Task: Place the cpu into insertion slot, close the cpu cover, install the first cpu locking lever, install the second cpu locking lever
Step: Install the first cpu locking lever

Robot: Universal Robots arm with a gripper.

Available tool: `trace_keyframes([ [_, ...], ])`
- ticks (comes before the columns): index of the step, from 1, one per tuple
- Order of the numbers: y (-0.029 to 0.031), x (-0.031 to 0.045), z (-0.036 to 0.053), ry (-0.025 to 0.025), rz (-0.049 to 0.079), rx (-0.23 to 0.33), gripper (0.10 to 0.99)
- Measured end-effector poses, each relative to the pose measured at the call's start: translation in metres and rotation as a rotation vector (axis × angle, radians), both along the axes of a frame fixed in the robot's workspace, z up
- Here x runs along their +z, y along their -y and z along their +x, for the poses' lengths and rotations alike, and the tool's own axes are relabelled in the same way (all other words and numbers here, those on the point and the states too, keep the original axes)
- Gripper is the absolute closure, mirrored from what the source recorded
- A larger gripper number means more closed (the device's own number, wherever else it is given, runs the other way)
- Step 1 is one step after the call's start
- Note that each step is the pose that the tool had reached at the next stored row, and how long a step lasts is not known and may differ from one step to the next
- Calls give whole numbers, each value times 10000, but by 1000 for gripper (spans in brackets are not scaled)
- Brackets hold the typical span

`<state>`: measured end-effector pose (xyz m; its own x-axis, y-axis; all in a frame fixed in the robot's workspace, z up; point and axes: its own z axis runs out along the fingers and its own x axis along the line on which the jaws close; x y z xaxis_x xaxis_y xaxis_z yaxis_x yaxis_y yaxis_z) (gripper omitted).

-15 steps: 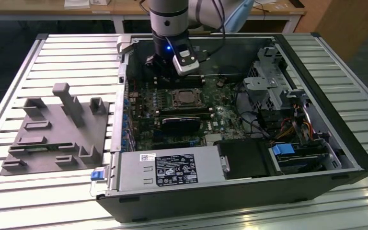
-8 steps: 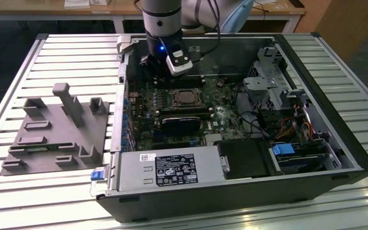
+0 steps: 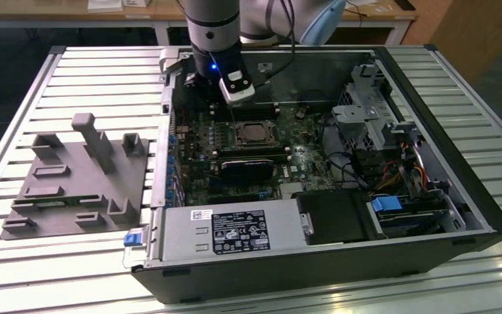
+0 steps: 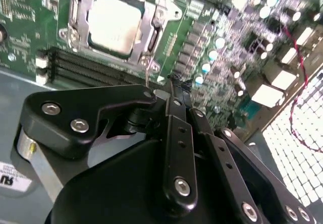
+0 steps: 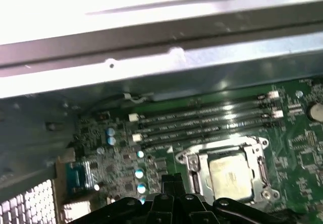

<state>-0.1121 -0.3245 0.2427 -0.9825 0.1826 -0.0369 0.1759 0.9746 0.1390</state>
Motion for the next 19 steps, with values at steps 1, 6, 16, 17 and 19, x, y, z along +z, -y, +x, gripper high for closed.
trace_keyframes([
  [1, 0, 0, -7, 1, 120, 0, 980],
  [6, 0, 0, -24, 1, 835, 0, 980],
  [16, 0, 0, -22, 0, 1311, 2, 980],
  [17, 0, 0, -14, 0, 1310, 0, 980],
  [19, 0, 0, 12, 0, 1311, 0, 980],
])
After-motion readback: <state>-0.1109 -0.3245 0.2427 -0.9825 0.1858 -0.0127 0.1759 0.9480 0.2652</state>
